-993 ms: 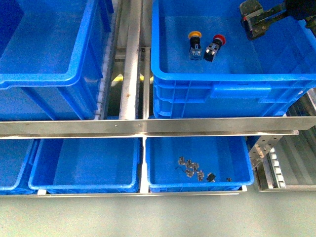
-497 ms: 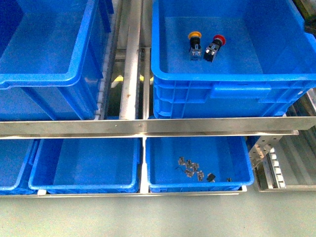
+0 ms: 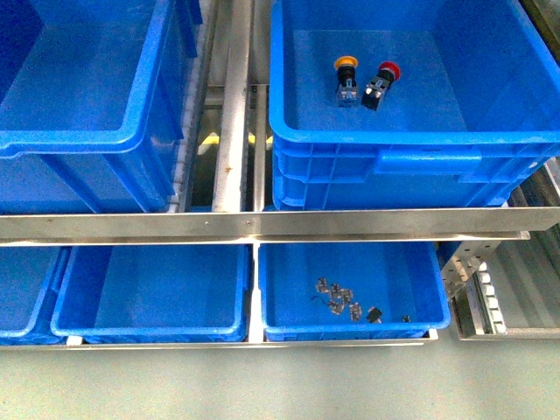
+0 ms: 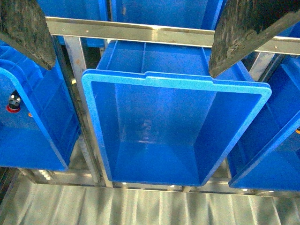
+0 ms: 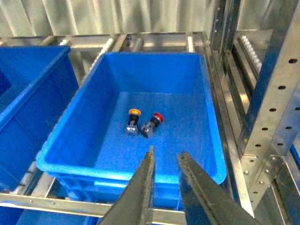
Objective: Pick red and yellow buttons and place in box
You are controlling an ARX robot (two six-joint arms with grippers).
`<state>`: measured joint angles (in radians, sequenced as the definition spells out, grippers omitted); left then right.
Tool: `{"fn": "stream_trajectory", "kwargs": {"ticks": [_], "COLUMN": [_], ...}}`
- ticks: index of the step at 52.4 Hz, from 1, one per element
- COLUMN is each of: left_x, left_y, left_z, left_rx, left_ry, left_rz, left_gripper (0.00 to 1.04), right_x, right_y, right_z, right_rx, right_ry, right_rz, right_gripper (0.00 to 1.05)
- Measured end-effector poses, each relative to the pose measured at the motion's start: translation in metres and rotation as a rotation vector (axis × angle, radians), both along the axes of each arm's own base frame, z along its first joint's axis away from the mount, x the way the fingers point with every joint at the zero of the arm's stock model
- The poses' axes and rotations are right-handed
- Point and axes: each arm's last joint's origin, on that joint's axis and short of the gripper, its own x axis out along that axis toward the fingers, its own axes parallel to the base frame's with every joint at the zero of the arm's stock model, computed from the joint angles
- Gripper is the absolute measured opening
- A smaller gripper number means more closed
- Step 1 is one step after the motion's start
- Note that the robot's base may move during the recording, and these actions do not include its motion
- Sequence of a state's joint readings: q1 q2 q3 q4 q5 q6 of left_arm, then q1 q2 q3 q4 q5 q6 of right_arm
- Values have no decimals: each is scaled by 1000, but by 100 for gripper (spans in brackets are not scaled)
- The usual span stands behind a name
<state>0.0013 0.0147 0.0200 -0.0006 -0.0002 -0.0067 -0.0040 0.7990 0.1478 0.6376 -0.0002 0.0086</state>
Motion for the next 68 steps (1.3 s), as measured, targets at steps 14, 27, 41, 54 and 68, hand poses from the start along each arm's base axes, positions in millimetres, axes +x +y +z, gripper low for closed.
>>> {"fn": "stream_trajectory", "kwargs": {"ticks": [14, 27, 41, 54, 68], "left_x": [0, 0, 0, 0, 0], "left_y": [0, 0, 0, 0, 0], "left_z": [0, 0, 0, 0, 0], "left_rx": [0, 0, 0, 0, 0], "left_ry": [0, 0, 0, 0, 0], "left_rz": [0, 0, 0, 0, 0], "left_gripper": [97, 97, 97, 97, 97], "right_x": [-21, -33, -41, -48, -54], "right_y": [0, 0, 0, 0, 0], "right_z": [-12, -20, -17, -16, -17], "right_rx": [-5, -5, -5, -5, -5], "right_ry": [-3, -16, -35, -38, -37], "right_rz": [0, 0, 1, 1, 1], "right_gripper": [4, 4, 4, 4, 4]}}
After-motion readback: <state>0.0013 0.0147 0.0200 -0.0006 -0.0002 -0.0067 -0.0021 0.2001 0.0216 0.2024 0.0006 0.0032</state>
